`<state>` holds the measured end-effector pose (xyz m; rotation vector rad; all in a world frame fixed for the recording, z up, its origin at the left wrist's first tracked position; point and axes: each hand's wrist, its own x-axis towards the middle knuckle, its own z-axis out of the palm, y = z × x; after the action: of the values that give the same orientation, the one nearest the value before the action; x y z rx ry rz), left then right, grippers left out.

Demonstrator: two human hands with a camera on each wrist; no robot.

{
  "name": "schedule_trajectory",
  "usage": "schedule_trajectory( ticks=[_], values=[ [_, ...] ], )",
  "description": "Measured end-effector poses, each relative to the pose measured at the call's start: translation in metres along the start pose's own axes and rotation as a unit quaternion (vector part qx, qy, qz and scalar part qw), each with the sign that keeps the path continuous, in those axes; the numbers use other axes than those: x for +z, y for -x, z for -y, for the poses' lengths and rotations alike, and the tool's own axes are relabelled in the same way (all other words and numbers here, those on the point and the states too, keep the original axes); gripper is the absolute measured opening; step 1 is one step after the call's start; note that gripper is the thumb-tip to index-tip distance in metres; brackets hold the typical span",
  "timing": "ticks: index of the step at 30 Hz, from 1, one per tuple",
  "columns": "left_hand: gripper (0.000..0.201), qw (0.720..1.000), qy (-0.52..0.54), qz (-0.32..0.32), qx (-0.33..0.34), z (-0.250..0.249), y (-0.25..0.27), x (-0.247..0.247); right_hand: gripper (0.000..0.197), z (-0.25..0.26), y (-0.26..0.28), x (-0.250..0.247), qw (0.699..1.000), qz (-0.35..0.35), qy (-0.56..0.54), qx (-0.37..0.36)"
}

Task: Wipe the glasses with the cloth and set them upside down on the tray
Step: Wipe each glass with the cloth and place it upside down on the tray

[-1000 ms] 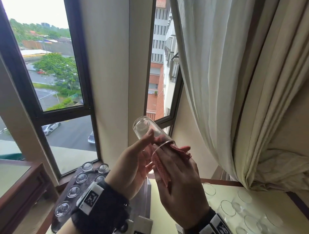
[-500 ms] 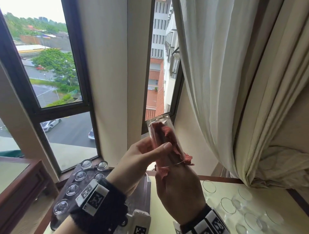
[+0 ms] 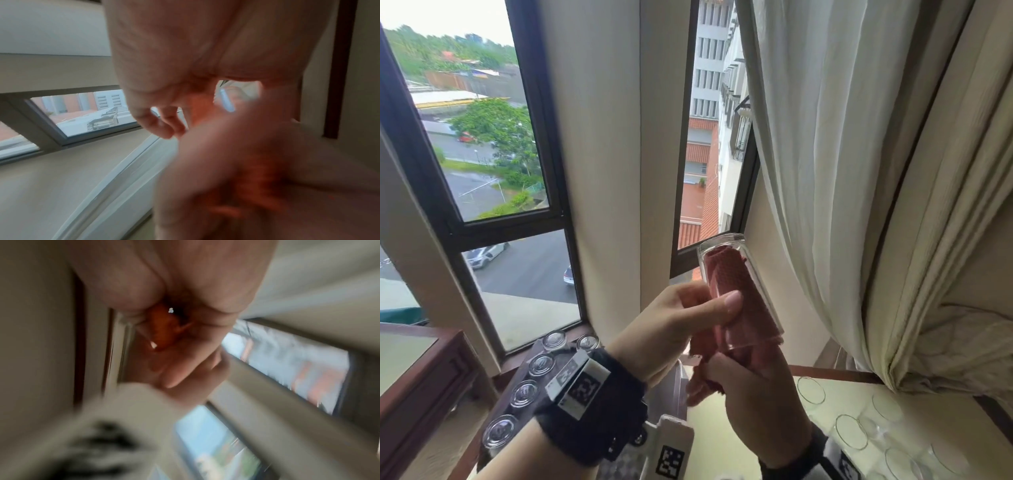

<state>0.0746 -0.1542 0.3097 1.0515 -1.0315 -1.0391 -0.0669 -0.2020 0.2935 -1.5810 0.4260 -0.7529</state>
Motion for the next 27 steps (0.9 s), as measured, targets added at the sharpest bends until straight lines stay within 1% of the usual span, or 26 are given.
schedule_trajectory(
  ticks=[1,2,3,4,5,6,7,8,9,10,11,12,13,14,15,16,17,18,19,20,21,22,23,25,26,27],
  values=[
    [0.056,0.998,-0.049,-0.034,-0.003,-0.001,-0.004,0.003,0.028,-0.010,-0.006,-0.007,0.988,-0.032,0.144,-0.043],
    [0.052,0.994,-0.085,-0.071,-0.009,-0.002,-0.008,0.007,0.023,-0.018,-0.012,-0.015,0.946,-0.048,0.305,-0.095],
    [0.048,0.988,-0.111,-0.106,-0.013,-0.001,-0.011,0.011,0.019,-0.024,-0.017,-0.021,0.887,-0.050,0.442,-0.125],
    [0.043,0.982,-0.130,-0.133,-0.012,0.000,-0.013,0.015,0.019,-0.027,-0.020,-0.024,0.839,-0.043,0.524,-0.142],
    [0.039,0.979,-0.141,-0.147,-0.009,0.002,-0.015,0.018,0.019,-0.029,-0.022,-0.027,0.814,-0.036,0.560,-0.148],
    [0.036,0.978,-0.144,-0.152,-0.002,0.001,-0.016,0.020,0.022,-0.030,-0.024,-0.028,0.808,-0.043,0.565,-0.160],
    [0.033,0.980,-0.137,-0.146,0.004,0.001,-0.017,0.021,0.025,-0.027,-0.026,-0.027,0.825,-0.055,0.538,-0.164],
    [0.029,0.985,-0.115,-0.131,0.008,0.000,-0.018,0.021,0.028,-0.022,-0.027,-0.026,0.865,-0.063,0.474,-0.149],
    [0.028,0.991,-0.081,-0.104,0.013,0.001,-0.018,0.018,0.033,-0.016,-0.028,-0.026,0.917,-0.061,0.374,-0.122],
    [0.031,0.997,-0.033,-0.068,0.023,0.005,-0.018,0.015,0.037,-0.009,-0.026,-0.026,0.969,-0.036,0.231,-0.084],
    [0.040,0.999,0.021,-0.027,0.033,0.010,-0.017,0.011,0.039,0.000,-0.023,-0.024,0.996,0.008,0.080,-0.043],
    [0.050,0.997,0.071,0.011,0.035,0.012,-0.016,0.009,0.036,0.008,-0.019,-0.021,0.998,0.050,-0.036,-0.015],
    [0.056,0.994,0.104,0.030,0.030,0.014,-0.015,0.007,0.034,0.013,-0.016,-0.018,0.993,0.078,-0.092,-0.004],
    [0.057,0.993,0.110,0.028,0.023,0.012,-0.015,0.006,0.035,0.012,-0.015,-0.016,0.991,0.085,-0.103,-0.004],
    [0.053,0.996,0.089,0.006,0.013,0.010,-0.016,0.006,0.042,0.005,-0.017,-0.016,0.994,0.076,-0.081,-0.008],
    [0.046,0.998,0.049,-0.024,0.002,0.006,-0.017,0.008,0.049,-0.004,-0.020,-0.017,0.999,0.042,-0.010,-0.019],
    [0.042,0.998,0.001,-0.056,-0.006,0.003,-0.017,0.009,0.049,-0.013,-0.024,-0.019,0.992,-0.001,0.111,-0.052],
    [0.041,0.995,-0.049,-0.087,-0.010,0.002,-0.018,0.010,0.040,-0.021,-0.029,-0.024,0.957,-0.034,0.267,-0.108],
    [0.041,0.989,-0.089,-0.116,-0.012,0.004,-0.021,0.011,0.029,-0.028,-0.033,-0.026,0.896,-0.050,0.414,-0.151],
    [0.039,0.983,-0.115,-0.144,-0.011,0.003,-0.022,0.012,0.021,-0.033,-0.034,-0.027,0.846,-0.052,0.500,-0.178],
    [0.037,0.979,-0.128,-0.158,-0.009,0.003,-0.023,0.013,0.018,-0.038,-0.036,-0.028,0.821,-0.057,0.534,-0.195],
    [0.035,0.979,-0.130,-0.160,-0.003,0.002,-0.023,0.014,0.020,-0.036,-0.036,-0.025,0.838,-0.054,0.511,-0.182],
    [0.035,0.982,-0.122,-0.147,0.004,0.002,-0.022,0.013,0.023,-0.029,-0.035,-0.021,0.879,-0.051,0.451,-0.147],
    [0.042,0.993,-0.067,-0.101,0.012,0.003,-0.020,0.010,0.031,-0.020,-0.034,-0.021,0.972,-0.022,0.223,-0.068],
    [0.050,0.997,-0.015,-0.070,0.015,0.007,-0.018,0.008,0.036,-0.011,-0.031,-0.021,0.995,0.019,0.090,-0.039],
    [0.059,0.998,0.043,-0.039,0.018,0.010,-0.017,0.006,0.038,-0.001,-0.027,-0.020,0.997,0.065,-0.036,-0.023]
  ],
)
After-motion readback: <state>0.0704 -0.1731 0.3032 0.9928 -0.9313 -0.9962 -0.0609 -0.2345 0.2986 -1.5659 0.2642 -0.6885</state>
